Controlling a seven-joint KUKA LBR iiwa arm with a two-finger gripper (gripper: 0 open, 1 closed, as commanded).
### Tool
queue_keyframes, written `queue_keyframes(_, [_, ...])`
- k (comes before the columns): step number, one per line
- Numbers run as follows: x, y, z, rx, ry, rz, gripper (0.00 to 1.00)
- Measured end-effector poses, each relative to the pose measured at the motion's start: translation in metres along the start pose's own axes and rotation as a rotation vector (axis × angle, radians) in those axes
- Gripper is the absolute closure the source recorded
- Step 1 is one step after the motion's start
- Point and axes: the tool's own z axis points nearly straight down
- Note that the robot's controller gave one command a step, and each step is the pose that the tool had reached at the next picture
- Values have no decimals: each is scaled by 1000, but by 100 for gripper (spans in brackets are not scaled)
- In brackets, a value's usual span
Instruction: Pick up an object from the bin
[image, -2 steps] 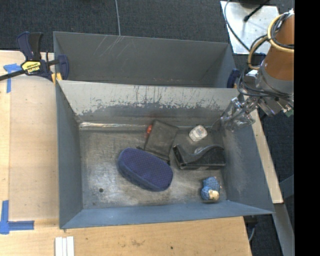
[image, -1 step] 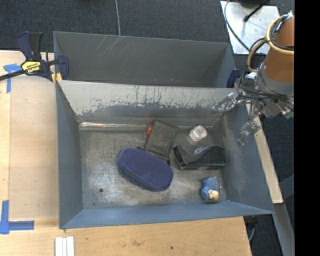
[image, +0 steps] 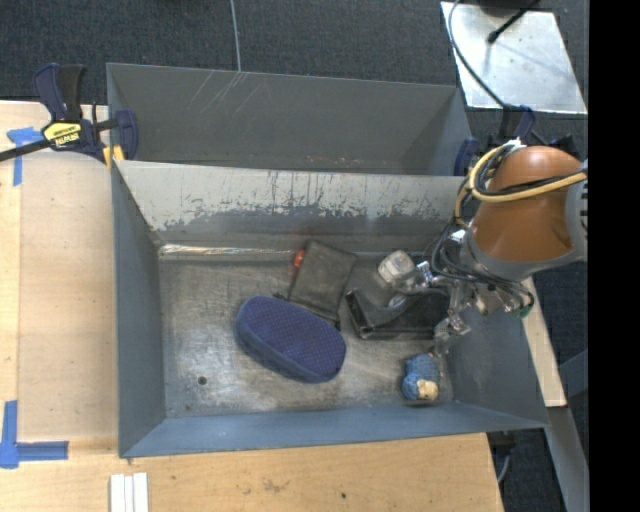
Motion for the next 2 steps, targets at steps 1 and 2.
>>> queue_keyframes(1, [-3, -1, -6, 6, -9, -3, 100])
queue_keyframes(2, [-10, 6, -1, 16, -14, -292, 100])
